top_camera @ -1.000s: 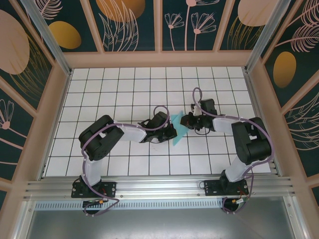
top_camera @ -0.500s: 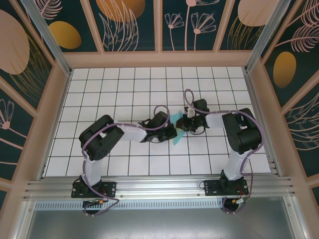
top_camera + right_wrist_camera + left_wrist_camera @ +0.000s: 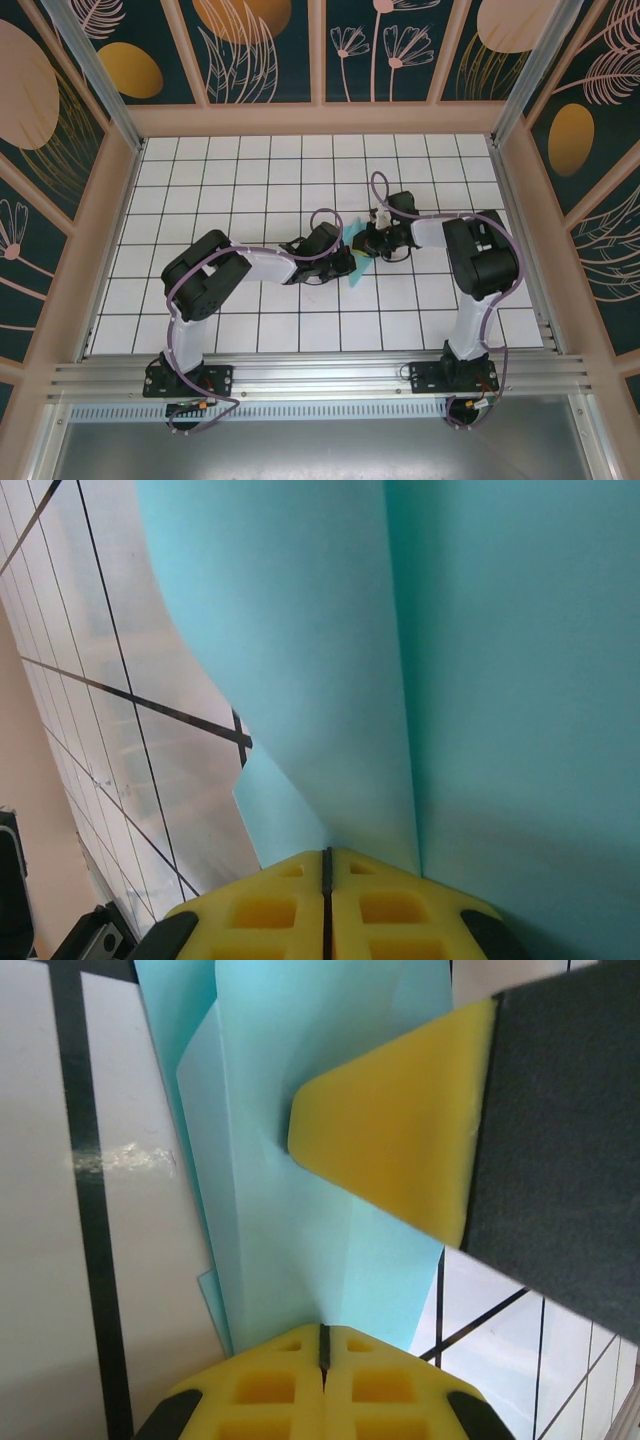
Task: Fold a paper plane with a square sheet of paper (pick it up from the middle)
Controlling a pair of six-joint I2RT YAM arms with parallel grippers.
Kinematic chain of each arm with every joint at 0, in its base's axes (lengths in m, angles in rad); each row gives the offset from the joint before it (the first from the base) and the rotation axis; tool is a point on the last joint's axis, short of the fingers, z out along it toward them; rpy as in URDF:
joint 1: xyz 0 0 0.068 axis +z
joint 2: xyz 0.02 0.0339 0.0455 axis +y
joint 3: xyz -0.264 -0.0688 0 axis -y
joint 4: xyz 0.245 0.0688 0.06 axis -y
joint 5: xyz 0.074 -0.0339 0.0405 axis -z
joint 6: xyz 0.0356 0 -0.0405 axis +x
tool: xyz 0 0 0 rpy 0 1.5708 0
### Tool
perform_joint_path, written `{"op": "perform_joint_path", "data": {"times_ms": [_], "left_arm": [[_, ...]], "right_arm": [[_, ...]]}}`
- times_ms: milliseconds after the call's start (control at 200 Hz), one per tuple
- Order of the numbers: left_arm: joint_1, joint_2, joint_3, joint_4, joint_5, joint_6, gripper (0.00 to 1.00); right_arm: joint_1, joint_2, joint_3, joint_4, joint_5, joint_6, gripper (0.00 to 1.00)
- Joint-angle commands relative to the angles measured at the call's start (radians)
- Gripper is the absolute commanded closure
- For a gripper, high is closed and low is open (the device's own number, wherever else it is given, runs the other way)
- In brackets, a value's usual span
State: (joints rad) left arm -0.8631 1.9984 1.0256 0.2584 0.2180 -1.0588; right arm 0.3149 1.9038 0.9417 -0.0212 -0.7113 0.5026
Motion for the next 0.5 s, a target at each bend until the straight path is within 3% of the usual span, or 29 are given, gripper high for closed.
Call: {"op": "perform_joint_path", "data": {"times_ms": [0, 495], "left_arm": [[-0.005, 0.085, -0.077, -0.249, -0.045, 0.033, 1.00], [-0.005, 0.071, -0.098, -0.249, -0.051, 0.036, 1.00]], "right_arm": [[-0.037, 0.049, 0.048, 0.036, 0.127, -0.029, 0.89], [-0.059, 0.108, 0.143, 0.001, 0.117, -0.058, 0.87]]}}
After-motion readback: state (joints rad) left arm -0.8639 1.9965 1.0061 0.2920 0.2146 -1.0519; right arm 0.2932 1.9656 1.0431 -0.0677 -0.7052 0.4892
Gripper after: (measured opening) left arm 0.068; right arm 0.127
